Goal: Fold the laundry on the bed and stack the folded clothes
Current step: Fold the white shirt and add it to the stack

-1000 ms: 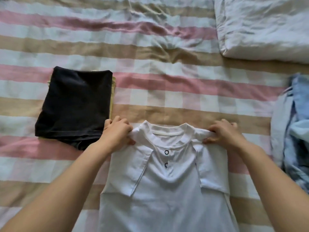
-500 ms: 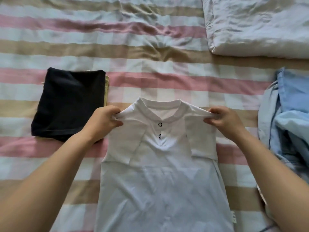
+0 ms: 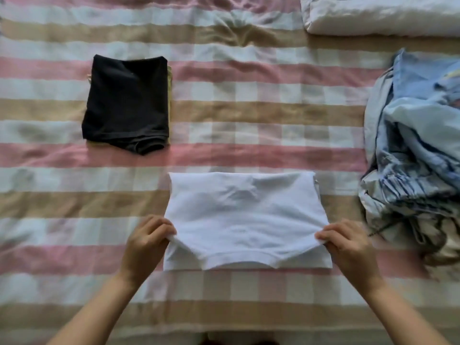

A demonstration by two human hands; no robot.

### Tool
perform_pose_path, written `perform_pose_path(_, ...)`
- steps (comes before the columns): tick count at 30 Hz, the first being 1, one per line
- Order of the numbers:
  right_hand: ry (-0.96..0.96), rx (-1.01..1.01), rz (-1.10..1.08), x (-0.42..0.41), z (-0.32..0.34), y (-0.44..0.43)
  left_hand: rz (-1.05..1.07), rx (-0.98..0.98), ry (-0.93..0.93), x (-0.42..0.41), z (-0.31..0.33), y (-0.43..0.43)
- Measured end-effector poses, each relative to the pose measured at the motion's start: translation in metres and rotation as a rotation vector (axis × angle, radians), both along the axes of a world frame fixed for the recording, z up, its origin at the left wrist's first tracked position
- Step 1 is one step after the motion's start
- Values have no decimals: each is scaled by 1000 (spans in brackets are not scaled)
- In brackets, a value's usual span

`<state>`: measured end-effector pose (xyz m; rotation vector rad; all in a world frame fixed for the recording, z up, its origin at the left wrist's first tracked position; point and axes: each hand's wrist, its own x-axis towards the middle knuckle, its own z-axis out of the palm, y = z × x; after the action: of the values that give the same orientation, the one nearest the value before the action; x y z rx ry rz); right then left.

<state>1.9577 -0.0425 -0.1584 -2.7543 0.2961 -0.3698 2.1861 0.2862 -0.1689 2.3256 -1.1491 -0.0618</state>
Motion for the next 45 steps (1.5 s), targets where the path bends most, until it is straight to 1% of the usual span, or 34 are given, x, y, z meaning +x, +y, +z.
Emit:
perform_pose_path(3,61,-43,-3,-32,-23,18,11,62,53,-34,-23,23)
perform_pose_path(6,136,-67,-57,-48,-38,28,76,110,94,-49,-35,31)
perform_pose_path(9,209,25,-94,-55,-44,34,103,102,152,-56,-37,31)
perform_pose_path(11,213,160,-216,-54,-43,39,236,59,284,-63,-38,28)
perform_pose_path(14,197,453,-609,-47,-42,53,684,-83,661,-74,-33,20)
perform_pose_path(15,205,539,-715,-43,-44,56,807,-122,760,-76,-33,17)
perform_pose_path(16,227,607,-794,-40,-45,59,875,-127,806,-77,-33,14)
perform_pose_path(18,261,705,-888,-33,-46,62,926,-98,848,-77,-34,10)
perform_pose_path(20,193,751,-954,-28,-44,61,966,-94,854,-76,-34,8)
perform_pose_path(22,102,745,-998,-28,-42,59,1034,-188,851,-76,-33,9)
perform_pose_path(24,91,740,-1018,-31,-42,59,1094,-294,856,-77,-30,9)
perform_pose_path(25,106,756,-1029,-32,-43,60,1084,-281,864,-78,-28,7)
perform_pose_path(27,138,797,-1055,-34,-45,63,999,-94,840,-80,-27,2)
perform_pose_path(28,146,803,-1062,-34,-46,64,965,-30,810,-80,-28,0)
perform_pose_path(30,152,784,-1089,-35,-47,66,942,0,781,-80,-29,1)
perform_pose_path(32,159,757,-1136,-35,-46,68,983,11,772,-81,-25,-1)
perform_pose_path(33,162,717,-1157,-33,-44,70,1001,57,689,-83,-24,-4)
perform_pose_path(34,147,627,-1153,-29,-42,72,974,101,537,-85,-21,-10)
perform_pose_path(35,104,497,-1089,-23,-40,77,881,89,368,-88,-18,-19)
perform_pose_path(36,50,361,-957,-13,-39,82,711,33,231,-91,-16,-34)
perform_pose_path(37,24,251,-783,-2,-38,89,503,-13,150,-95,-14,-53)
perform_pose_path(38,54,173,-596,11,-40,96,299,-6,101,-99,-14,-74)
perform_pose_path(39,142,147,-424,24,-43,101,135,60,61,-103,-18,-94)
perform_pose_path(40,241,147,-295,37,-49,104,26,164,61,-105,-20,-111)
perform_pose_path(41,329,144,-222,49,-58,100,-31,269,66,-102,-26,-126)
perform_pose_path(42,409,114,-205,57,-70,92,-53,377,76,-97,-35,-136)
perform_pose_path(44,514,3,-252,63,-89,65,-57,556,94,-77,-60,-142)
perform_pose_path(45,537,-44,-290,62,-94,52,-45,603,76,-67,-72,-136)
